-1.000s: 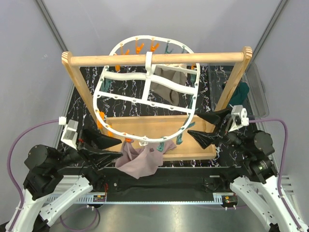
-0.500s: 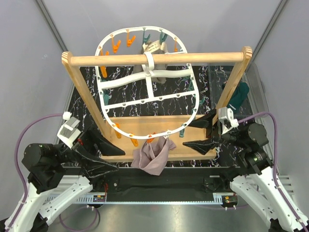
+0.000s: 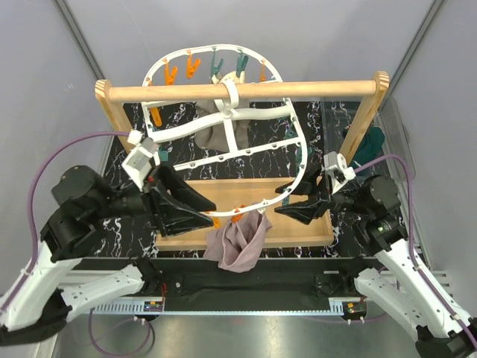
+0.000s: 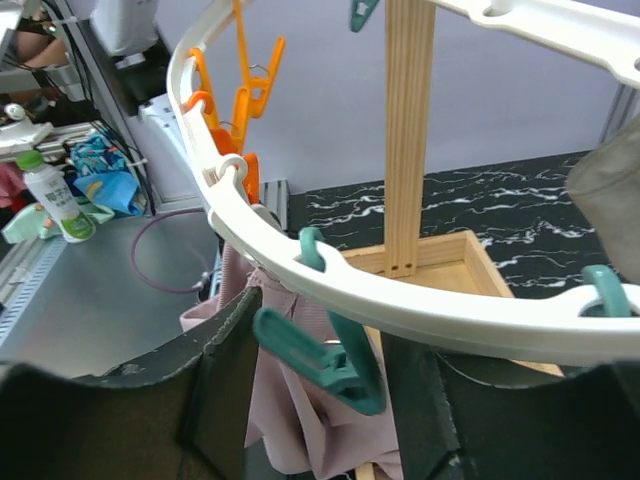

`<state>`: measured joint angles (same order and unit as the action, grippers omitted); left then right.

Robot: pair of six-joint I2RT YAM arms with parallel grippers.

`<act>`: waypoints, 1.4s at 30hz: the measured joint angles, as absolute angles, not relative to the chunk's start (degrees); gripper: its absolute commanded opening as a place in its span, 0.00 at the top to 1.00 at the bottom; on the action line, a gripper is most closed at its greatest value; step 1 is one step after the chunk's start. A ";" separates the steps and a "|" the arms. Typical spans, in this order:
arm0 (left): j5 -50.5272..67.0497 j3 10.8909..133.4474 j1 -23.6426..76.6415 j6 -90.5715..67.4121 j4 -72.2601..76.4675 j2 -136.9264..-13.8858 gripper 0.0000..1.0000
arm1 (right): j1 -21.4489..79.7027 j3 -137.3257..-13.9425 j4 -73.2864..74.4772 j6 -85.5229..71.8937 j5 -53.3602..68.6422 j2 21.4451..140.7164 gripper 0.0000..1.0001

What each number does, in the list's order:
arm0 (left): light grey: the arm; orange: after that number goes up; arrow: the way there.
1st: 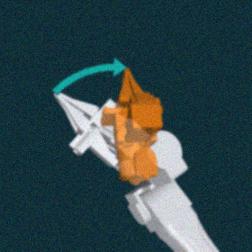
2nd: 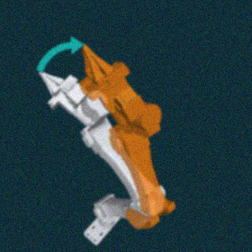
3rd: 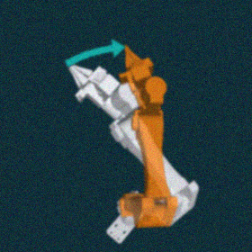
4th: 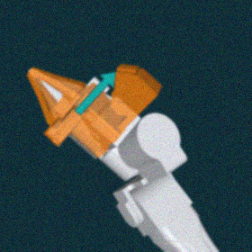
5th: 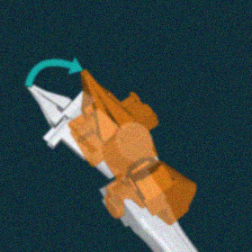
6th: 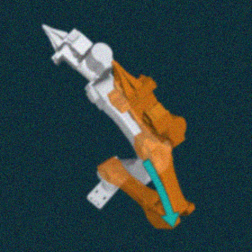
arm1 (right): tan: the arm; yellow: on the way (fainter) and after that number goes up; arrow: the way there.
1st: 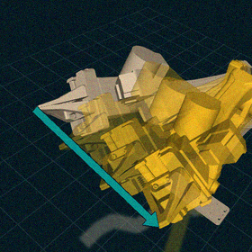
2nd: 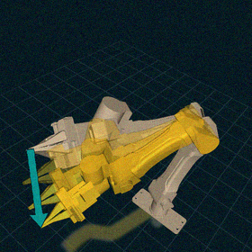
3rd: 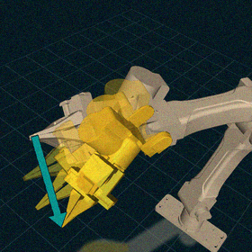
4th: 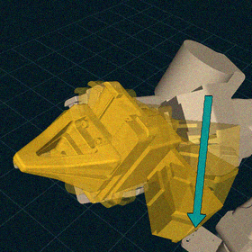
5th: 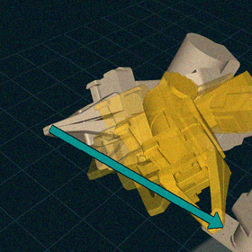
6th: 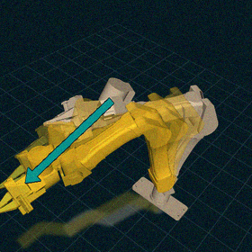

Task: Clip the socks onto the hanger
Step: Open the clamp at the hanger.

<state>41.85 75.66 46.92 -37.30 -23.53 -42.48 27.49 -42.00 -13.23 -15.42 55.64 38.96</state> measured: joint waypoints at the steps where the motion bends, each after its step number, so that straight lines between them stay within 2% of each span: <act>1: 38.89 77.19 49.91 -35.99 -25.21 -43.94 0.51 | 27.68 -41.98 -13.96 -15.90 55.61 39.46 0.47; 2: 35.51 78.91 54.37 -34.28 -27.07 -45.67 0.51 | 27.94 -41.98 -14.63 -16.49 55.61 39.92 0.51; 7: 14.87 83.18 74.61 -28.27 -33.54 -51.11 0.50 | 30.11 -41.98 -16.73 -18.24 55.44 41.52 0.52; 10: 1.15 84.44 85.19 -25.15 -34.92 -53.78 0.50 | 31.03 -41.95 -16.93 -19.03 54.96 41.65 0.47; 14: -12.71 85.03 93.76 -22.00 -35.05 -56.07 0.50 | 31.27 -41.63 -16.78 -19.59 53.58 40.40 0.42; 22: -26.59 79.15 97.89 -18.04 -26.96 -56.73 0.51 | 31.38 -40.64 -12.21 -18.94 51.00 34.48 0.32; 35: -33.76 62.06 102.37 -7.75 -5.30 -56.73 0.55 | 31.40 -40.12 -10.85 -22.79 47.51 35.24 0.30; 39: -34.37 58.30 103.28 -5.13 0.25 -56.53 0.50 | 31.40 -41.30 -10.04 -22.61 48.36 36.03 0.27; 40: -34.50 57.14 103.39 -4.47 1.69 -56.40 0.49 | 31.40 -41.39 -9.45 -21.82 48.77 36.01 0.22; 42: -34.85 54.65 103.55 -3.33 4.73 -56.03 0.46 | 31.46 -41.71 -6.70 -19.05 48.95 35.62 0.18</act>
